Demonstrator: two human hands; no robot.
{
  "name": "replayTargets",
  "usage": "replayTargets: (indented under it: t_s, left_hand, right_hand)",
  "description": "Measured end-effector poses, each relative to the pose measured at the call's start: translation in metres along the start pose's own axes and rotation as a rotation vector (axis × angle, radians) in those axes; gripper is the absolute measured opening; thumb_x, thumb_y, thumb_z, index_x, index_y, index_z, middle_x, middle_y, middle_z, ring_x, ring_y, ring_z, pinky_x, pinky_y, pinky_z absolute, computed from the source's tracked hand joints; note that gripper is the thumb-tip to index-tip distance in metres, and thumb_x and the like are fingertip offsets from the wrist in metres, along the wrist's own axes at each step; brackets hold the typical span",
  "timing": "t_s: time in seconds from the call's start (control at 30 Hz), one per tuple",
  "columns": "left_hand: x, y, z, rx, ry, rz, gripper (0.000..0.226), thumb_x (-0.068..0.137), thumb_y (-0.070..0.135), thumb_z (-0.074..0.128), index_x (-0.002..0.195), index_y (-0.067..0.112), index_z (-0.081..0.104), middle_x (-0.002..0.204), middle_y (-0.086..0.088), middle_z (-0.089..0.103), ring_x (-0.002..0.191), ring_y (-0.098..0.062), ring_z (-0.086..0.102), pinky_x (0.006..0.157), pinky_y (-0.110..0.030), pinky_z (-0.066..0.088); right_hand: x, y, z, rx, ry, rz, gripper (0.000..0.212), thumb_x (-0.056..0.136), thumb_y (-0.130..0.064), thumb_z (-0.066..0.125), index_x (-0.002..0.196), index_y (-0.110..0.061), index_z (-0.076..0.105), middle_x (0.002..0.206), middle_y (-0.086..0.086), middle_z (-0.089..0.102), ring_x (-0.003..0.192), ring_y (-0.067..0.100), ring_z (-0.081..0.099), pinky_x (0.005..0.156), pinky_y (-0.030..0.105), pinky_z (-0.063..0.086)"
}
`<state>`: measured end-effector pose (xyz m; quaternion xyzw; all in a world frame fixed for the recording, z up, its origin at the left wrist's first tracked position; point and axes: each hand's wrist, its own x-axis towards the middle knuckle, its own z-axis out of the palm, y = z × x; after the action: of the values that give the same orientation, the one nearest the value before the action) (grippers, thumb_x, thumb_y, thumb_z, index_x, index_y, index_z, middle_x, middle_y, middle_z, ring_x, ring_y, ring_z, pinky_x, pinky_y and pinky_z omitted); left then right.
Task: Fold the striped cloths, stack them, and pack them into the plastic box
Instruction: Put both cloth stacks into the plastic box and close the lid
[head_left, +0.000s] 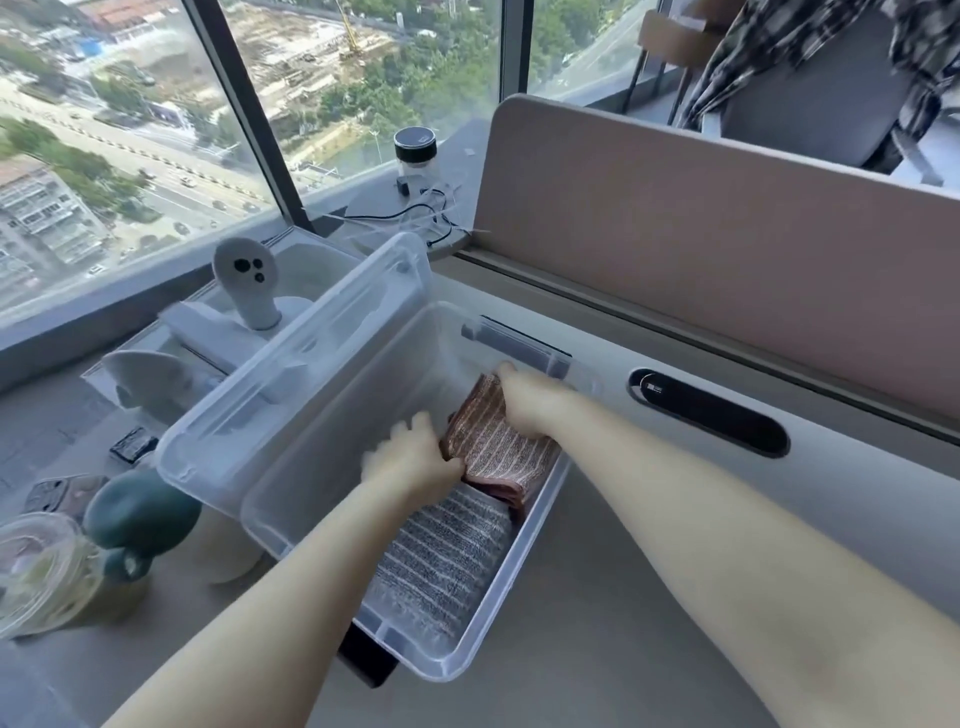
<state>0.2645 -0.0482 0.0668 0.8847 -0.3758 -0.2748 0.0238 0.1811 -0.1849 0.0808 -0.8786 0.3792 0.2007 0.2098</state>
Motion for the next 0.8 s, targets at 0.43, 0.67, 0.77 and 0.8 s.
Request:
replayTargets:
  t_s: [0.43,0.67,0.77,0.8]
  left_hand:
    - [-0.03,0.025,0.019,0.252,0.067,0.239,0.087,0.081,0.071,0.043,0.149,0.025,0.017,0.161,-0.005,0.003,0.146,-0.028,0.011,0.118,-0.047,0.008]
    - [-0.101,-0.034,-0.007,-0.061,0.243,-0.193,0.088,0.085,0.055,0.053,0.151,0.023,0.005,0.158,-0.006,-0.013,0.146,-0.031,-0.006,0.117,-0.049,0.003]
    - [-0.121,-0.033,-0.001,-0.328,0.226,-0.312,0.098,0.086,0.046,0.06,0.151,0.015,-0.006,0.155,-0.009,-0.028,0.145,-0.03,-0.019,0.117,-0.047,-0.001]
    - [-0.125,-0.028,0.0,-0.415,0.234,-0.318,0.098,0.086,0.042,0.061,0.151,0.015,-0.007,0.154,-0.009,-0.031,0.144,-0.029,-0.021,0.117,-0.044,-0.001]
  right_hand:
    - [-0.028,0.015,-0.013,-0.113,0.361,-0.215,0.026,0.089,-0.004,0.046,0.109,-0.016,0.057,0.119,0.006,0.053,0.108,0.03,0.053,0.08,0.037,0.045]
    - [-0.032,0.03,-0.011,-0.095,0.522,-0.17,0.042,0.089,-0.011,0.049,0.13,-0.019,0.046,0.142,0.005,0.037,0.127,0.027,0.035,0.1,0.036,0.035]
    - [-0.04,0.033,-0.006,-0.144,0.404,-0.159,0.057,0.088,-0.005,0.044,0.141,-0.022,0.034,0.152,0.001,0.026,0.136,0.025,0.028,0.109,0.037,0.027]
    - [-0.043,0.034,-0.004,-0.132,0.42,-0.153,0.058,0.086,-0.001,0.043,0.14,-0.022,0.036,0.15,0.001,0.031,0.134,0.025,0.031,0.108,0.037,0.028]
